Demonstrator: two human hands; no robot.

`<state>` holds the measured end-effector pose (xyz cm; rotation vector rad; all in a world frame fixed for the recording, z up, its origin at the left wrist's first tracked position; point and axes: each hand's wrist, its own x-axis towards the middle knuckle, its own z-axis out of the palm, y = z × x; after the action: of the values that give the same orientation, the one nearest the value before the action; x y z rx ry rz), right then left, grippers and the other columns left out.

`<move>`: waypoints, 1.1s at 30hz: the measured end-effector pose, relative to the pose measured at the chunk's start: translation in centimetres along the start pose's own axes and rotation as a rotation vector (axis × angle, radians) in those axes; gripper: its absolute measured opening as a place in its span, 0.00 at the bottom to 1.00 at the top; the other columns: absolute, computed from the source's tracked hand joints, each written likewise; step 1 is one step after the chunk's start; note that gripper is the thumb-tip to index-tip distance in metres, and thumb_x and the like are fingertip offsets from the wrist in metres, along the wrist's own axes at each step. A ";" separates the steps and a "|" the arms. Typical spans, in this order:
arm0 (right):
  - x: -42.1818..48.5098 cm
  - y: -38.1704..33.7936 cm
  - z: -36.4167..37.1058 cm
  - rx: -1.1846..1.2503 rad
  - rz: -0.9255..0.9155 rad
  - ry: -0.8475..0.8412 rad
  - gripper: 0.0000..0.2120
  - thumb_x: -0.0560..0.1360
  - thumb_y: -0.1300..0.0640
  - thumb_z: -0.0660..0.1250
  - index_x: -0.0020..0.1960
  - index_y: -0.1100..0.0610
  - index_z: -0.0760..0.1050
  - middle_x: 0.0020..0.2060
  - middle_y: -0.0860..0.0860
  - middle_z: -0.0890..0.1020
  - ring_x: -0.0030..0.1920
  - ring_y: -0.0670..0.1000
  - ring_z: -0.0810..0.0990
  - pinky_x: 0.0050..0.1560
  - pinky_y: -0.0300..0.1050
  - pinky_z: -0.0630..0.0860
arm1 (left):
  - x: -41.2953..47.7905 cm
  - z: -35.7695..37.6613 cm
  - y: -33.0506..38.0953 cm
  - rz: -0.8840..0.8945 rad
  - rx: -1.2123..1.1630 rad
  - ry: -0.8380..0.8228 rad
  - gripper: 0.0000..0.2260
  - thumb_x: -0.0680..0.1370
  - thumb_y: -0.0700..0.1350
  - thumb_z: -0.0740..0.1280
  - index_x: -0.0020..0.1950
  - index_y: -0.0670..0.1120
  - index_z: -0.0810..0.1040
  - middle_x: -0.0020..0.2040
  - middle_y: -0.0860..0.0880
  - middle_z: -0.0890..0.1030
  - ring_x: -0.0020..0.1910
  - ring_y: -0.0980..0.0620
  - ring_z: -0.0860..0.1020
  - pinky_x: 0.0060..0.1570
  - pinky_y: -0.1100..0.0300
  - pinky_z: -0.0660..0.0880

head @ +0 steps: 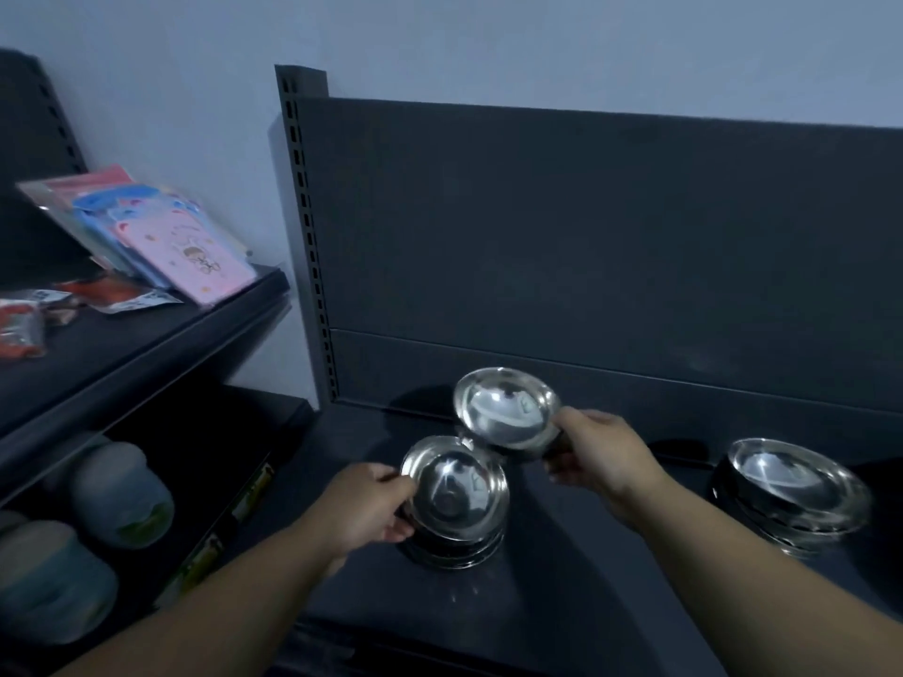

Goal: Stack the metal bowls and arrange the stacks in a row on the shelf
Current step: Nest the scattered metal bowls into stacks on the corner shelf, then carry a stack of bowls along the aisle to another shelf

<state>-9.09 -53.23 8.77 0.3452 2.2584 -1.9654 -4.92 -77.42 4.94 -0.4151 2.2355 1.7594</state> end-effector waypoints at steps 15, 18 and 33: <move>-1.5 2.9 2.8 -0.482 -0.088 -0.007 0.20 0.72 0.37 0.65 0.40 0.54 0.80 0.33 0.49 0.84 0.34 0.49 0.83 0.39 0.46 0.82 | 0.3 0.1 -2.6 0.011 -0.088 0.082 0.12 0.79 0.56 0.63 0.51 0.50 0.80 0.42 0.52 0.81 0.41 0.53 0.78 0.43 0.55 0.77; -1.4 4.5 2.8 -0.494 -0.084 0.018 0.26 0.71 0.29 0.60 0.48 0.51 0.80 0.42 0.47 0.84 0.45 0.50 0.82 0.54 0.51 0.80 | 0.3 0.5 -2.6 -0.024 -0.160 0.031 0.10 0.80 0.56 0.60 0.58 0.55 0.75 0.55 0.53 0.79 0.55 0.51 0.78 0.58 0.51 0.76; -4.5 7.5 3.8 0.179 0.261 -0.095 0.24 0.75 0.32 0.57 0.59 0.47 0.78 0.50 0.49 0.86 0.52 0.54 0.83 0.48 0.50 0.80 | -0.5 2.3 -3.5 -0.066 -0.377 -0.235 0.30 0.75 0.65 0.58 0.74 0.53 0.65 0.72 0.46 0.70 0.61 0.42 0.77 0.61 0.49 0.76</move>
<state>-3.07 -56.47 2.12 0.5244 1.8778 -2.0019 -3.07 -75.90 1.42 -0.3297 1.7159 2.0758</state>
